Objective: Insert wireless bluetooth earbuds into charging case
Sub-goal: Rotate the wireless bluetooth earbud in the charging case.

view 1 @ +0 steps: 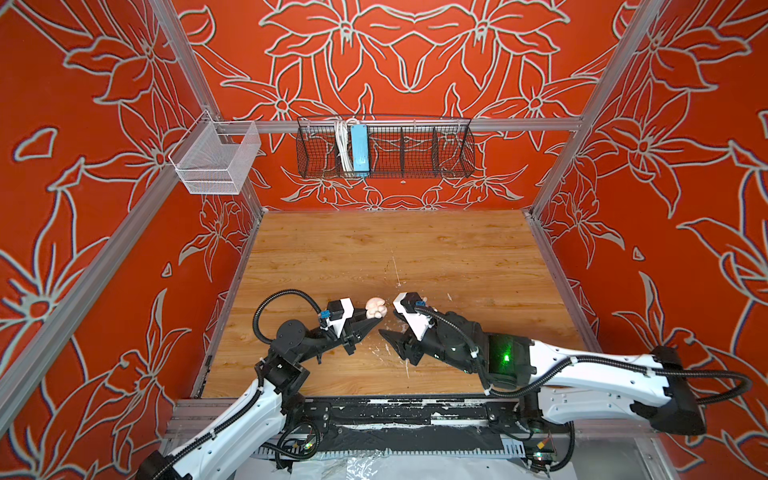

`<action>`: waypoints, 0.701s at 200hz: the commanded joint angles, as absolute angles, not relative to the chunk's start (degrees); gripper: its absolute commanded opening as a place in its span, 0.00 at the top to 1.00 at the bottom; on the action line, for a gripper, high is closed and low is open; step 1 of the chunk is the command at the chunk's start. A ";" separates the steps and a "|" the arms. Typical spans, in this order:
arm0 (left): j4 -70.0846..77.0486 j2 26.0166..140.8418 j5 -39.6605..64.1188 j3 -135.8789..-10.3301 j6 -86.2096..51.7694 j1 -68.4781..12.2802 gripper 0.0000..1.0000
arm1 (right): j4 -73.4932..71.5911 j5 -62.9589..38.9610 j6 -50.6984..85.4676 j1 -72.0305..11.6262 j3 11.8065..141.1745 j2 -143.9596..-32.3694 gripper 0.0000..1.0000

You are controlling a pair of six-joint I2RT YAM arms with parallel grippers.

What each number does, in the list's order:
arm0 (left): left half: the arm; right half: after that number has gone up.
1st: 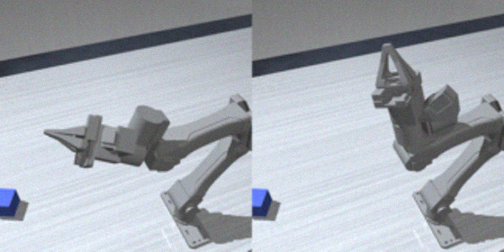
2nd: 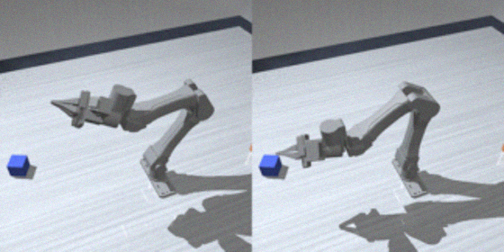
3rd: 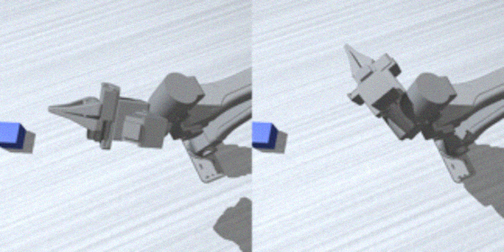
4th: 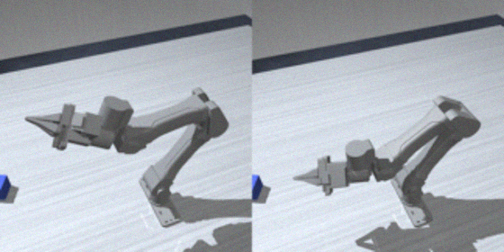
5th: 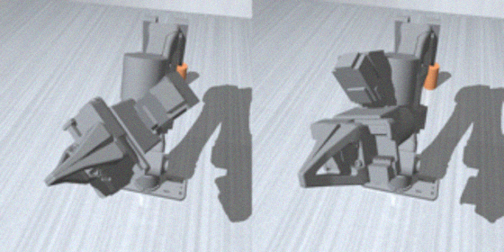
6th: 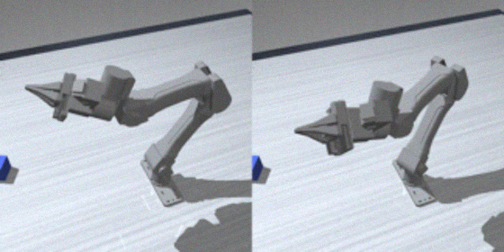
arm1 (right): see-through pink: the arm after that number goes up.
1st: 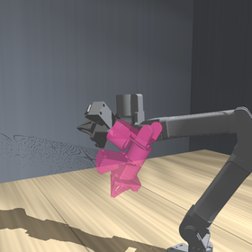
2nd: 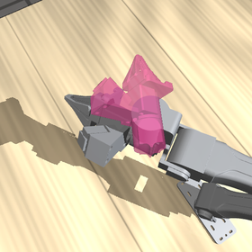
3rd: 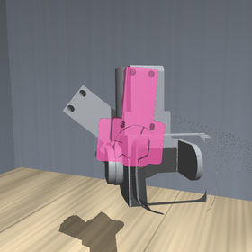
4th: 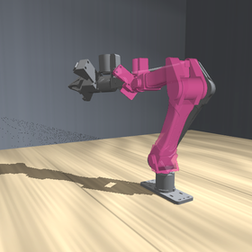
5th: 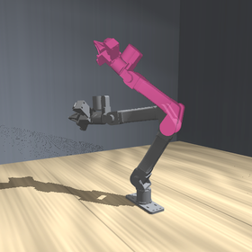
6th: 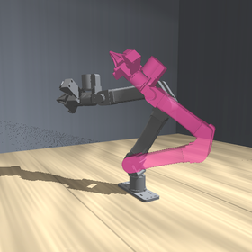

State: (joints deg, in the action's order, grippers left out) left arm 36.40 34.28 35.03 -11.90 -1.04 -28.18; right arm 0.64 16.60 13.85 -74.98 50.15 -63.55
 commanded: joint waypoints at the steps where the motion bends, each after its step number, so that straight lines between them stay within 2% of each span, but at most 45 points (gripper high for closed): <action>1: 37.47 33.69 35.86 -13.57 -0.18 -28.48 1.00 | 1.06 23.12 13.89 -75.24 51.53 -63.03 0.45; 30: 37.60 33.57 35.90 -13.45 -0.18 -28.54 1.00 | 1.31 24.37 13.05 -75.24 51.08 -61.78 0.49; 140: 37.81 33.60 36.39 -13.29 0.09 -28.65 1.00 | 0.53 24.03 11.37 -75.25 55.98 -66.91 0.52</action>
